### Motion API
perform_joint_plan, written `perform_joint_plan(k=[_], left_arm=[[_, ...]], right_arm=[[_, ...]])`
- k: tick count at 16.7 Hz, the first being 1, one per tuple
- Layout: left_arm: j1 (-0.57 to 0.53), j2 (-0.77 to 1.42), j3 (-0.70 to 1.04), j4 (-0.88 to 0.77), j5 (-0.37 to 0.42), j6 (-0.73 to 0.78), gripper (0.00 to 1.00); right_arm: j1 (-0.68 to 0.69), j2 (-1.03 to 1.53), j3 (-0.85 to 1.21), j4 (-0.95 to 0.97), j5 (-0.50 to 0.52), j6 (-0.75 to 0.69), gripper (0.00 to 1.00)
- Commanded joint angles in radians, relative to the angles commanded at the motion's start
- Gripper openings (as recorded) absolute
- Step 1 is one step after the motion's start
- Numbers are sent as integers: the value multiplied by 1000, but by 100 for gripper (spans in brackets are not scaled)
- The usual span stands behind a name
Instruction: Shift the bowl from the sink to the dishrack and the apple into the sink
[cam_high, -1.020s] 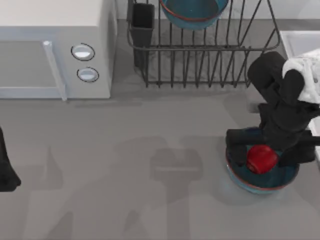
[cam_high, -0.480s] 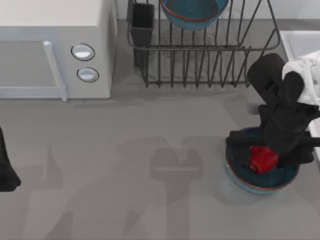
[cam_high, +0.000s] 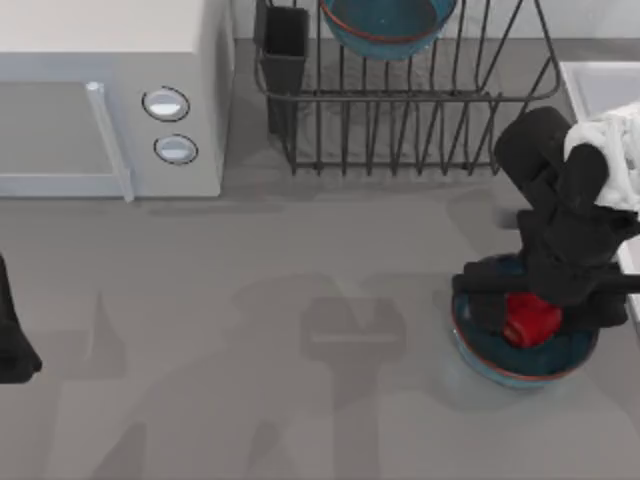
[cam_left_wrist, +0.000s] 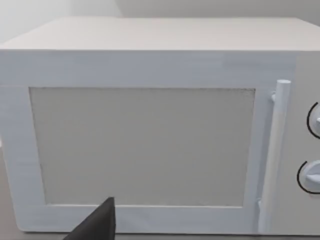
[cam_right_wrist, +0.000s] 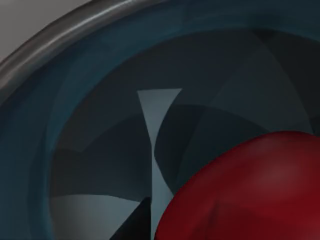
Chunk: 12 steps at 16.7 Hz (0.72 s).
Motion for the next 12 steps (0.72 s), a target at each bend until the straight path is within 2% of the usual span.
perform_joint_plan(k=[1, 2, 12], left_arm=[[0, 0, 0, 0, 0, 0, 100], [0, 0, 0, 0, 0, 0, 100], [0, 0, 0, 0, 0, 0, 100]], right_arm=[[0, 0, 0, 0, 0, 0, 2], [0, 0, 0, 0, 0, 0, 0], [1, -28, 33, -23, 4, -1, 0]])
